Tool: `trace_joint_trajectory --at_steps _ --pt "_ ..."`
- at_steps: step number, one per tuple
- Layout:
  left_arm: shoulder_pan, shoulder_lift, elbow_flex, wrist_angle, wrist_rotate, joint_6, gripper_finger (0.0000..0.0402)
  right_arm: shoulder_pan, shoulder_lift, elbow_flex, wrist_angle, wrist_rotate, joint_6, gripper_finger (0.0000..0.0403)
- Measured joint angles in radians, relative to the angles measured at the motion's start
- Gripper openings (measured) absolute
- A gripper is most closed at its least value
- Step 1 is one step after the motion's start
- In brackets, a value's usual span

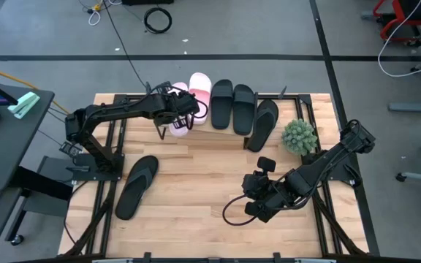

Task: Pick and place slides into the shelf
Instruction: Put the top right flip flop under the shelf

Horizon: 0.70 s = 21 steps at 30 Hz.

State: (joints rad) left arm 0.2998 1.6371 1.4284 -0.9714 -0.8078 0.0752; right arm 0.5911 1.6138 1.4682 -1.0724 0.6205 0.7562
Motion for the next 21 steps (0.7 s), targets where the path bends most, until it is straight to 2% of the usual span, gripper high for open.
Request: trace_joint_trajectory --at_steps 5,11,13,17,19,21 --pt "-0.037 -0.002 0.023 -0.192 0.000 -0.106 0.0124 0.007 0.000 0.000 0.000 0.000 0.027 0.0113" --pt "-0.167 -0.003 0.138 -0.492 0.015 -0.390 0.0113 0.014 0.000 -0.007 -0.002 0.007 0.107 0.0113" --pt "-0.225 -0.004 0.178 -0.547 0.091 -0.472 0.0109 0.014 0.000 -0.036 0.000 0.037 0.168 0.0113" --pt "-0.351 -0.004 0.217 -0.595 0.306 -0.593 0.0103 0.004 0.000 -0.163 -0.003 0.069 0.286 0.0113" --pt "-0.416 -0.004 0.217 -0.599 0.381 -0.614 0.0101 -0.007 0.001 -0.243 -0.006 0.130 0.358 0.0113" --pt "-0.484 -0.002 0.217 -0.594 0.406 -0.622 0.0101 -0.031 0.002 -0.314 -0.007 0.221 0.402 0.0113"
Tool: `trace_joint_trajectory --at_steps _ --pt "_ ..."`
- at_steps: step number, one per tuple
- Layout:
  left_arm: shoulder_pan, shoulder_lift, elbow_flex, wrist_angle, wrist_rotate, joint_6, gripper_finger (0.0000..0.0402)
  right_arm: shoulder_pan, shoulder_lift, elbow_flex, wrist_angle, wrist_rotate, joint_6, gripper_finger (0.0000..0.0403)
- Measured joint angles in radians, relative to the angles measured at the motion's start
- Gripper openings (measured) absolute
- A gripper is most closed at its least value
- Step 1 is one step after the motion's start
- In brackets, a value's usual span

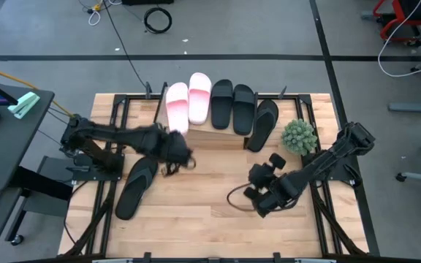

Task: Pick and place slides into the shelf
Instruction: Put the top right flip flop under the shelf

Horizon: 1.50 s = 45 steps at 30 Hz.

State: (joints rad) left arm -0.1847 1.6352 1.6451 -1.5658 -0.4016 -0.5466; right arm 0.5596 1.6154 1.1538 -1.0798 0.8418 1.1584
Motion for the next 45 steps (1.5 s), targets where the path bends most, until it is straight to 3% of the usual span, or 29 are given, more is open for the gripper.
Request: trace_joint_trajectory --at_steps 3,9,15,20,24,34,45 --pt "-0.087 0.003 0.000 0.021 -0.001 -0.068 0.0101 -0.077 0.000 -0.068 -0.024 0.090 0.031 0.0113" --pt "-0.208 0.003 0.000 0.044 -0.016 -0.209 0.0091 -0.356 -0.002 -0.089 -0.105 0.096 -0.012 0.0113" --pt "-0.275 0.003 0.000 0.042 -0.016 -0.297 0.0075 -0.671 -0.056 -0.089 -0.098 -0.083 -0.167 0.0113" --pt "-0.298 0.003 0.000 0.042 -0.016 -0.302 0.0064 -0.805 -0.092 -0.088 -0.062 -0.174 -0.309 0.0113" --pt "-0.308 0.003 0.000 0.042 -0.016 -0.302 0.0057 -0.819 -0.112 -0.088 -0.020 -0.232 -0.422 0.0113" --pt "-0.310 0.003 0.000 -0.005 -0.088 -0.312 0.0050 -0.704 -0.182 -0.088 -0.023 -0.396 -0.464 0.0113" --pt "-0.336 0.003 0.000 -0.004 -0.084 -0.411 0.0041 -0.492 -0.282 -0.088 -0.022 -0.407 -0.444 0.0113"
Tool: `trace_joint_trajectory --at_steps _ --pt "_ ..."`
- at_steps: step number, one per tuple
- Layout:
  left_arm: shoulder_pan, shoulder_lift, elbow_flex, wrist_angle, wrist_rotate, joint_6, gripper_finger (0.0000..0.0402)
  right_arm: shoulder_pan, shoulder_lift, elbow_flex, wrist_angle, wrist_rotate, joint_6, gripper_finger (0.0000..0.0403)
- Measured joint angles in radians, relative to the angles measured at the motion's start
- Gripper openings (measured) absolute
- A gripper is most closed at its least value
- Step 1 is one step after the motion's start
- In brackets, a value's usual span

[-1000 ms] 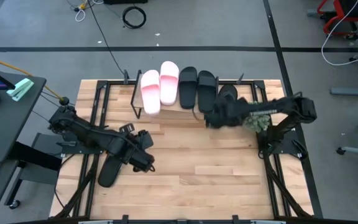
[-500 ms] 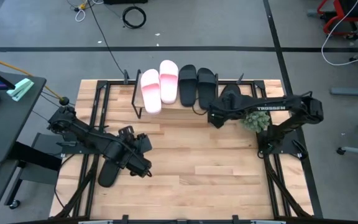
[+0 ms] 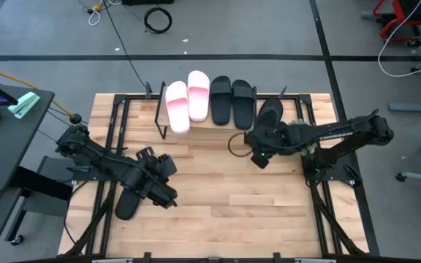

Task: Pick and place slides into the shelf
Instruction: Put the top right flip flop under the shelf

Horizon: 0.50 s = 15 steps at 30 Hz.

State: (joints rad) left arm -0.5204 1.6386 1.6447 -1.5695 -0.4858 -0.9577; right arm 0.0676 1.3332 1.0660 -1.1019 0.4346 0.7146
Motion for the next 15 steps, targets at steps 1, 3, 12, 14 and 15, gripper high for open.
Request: trace_joint_trajectory --at_steps 1,3,12,14,15 --pt "-0.007 0.000 0.000 -0.001 0.000 0.000 0.0039 0.022 -0.008 0.000 0.001 0.000 0.006 0.0113" --pt "-0.017 0.000 0.000 -0.001 0.000 0.014 0.0035 0.064 -0.025 0.000 0.007 -0.001 0.008 0.0113" --pt "0.008 0.000 0.000 0.003 -0.010 0.078 0.0023 0.192 -0.071 0.000 0.067 -0.003 0.076 0.0114" --pt "0.013 0.000 0.000 0.022 -0.010 0.078 0.0026 0.211 -0.072 0.000 0.067 -0.012 0.096 0.0114" --pt "0.014 0.000 0.000 0.042 -0.010 0.077 0.0028 0.220 -0.072 0.000 0.064 -0.028 0.100 0.0114"
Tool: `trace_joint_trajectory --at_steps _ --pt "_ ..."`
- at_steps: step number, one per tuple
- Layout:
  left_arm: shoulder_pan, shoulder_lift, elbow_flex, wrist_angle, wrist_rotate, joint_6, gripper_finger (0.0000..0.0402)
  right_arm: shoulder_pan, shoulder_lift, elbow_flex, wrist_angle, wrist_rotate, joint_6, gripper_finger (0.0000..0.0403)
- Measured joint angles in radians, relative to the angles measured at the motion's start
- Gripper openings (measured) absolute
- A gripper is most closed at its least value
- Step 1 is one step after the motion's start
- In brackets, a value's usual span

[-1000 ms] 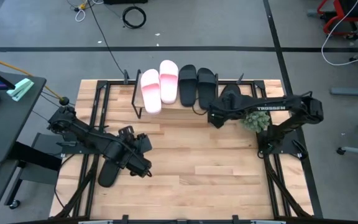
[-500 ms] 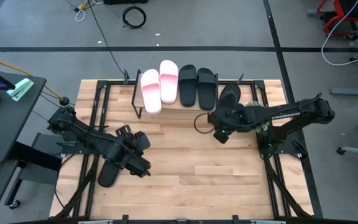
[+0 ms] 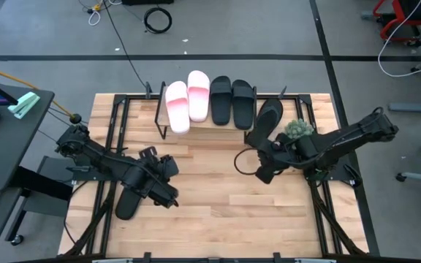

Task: Pick and place slides into the shelf
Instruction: Put the top right flip flop under the shelf

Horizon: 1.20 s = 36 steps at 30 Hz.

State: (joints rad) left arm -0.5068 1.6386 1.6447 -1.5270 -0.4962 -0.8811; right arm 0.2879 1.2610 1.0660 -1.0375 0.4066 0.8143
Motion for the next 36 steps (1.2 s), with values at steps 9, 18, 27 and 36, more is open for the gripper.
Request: trace_joint_trajectory --at_steps 9,18,27,36 --pt "0.052 0.055 0.000 0.104 -0.019 0.113 0.0065 0.088 0.036 -0.034 -0.075 0.051 0.029 0.0115" --pt "0.124 0.099 -0.001 0.089 -0.016 0.186 0.0102 -0.193 0.037 -0.074 -0.127 0.221 0.048 0.0156" --pt "0.143 0.094 -0.001 0.075 -0.016 0.187 0.0089 -0.604 0.031 -0.074 -0.137 0.186 -0.198 0.0181" --pt "0.143 0.094 -0.001 0.059 -0.016 0.220 0.0078 -0.822 0.077 -0.074 -0.025 0.125 -0.407 0.0179"
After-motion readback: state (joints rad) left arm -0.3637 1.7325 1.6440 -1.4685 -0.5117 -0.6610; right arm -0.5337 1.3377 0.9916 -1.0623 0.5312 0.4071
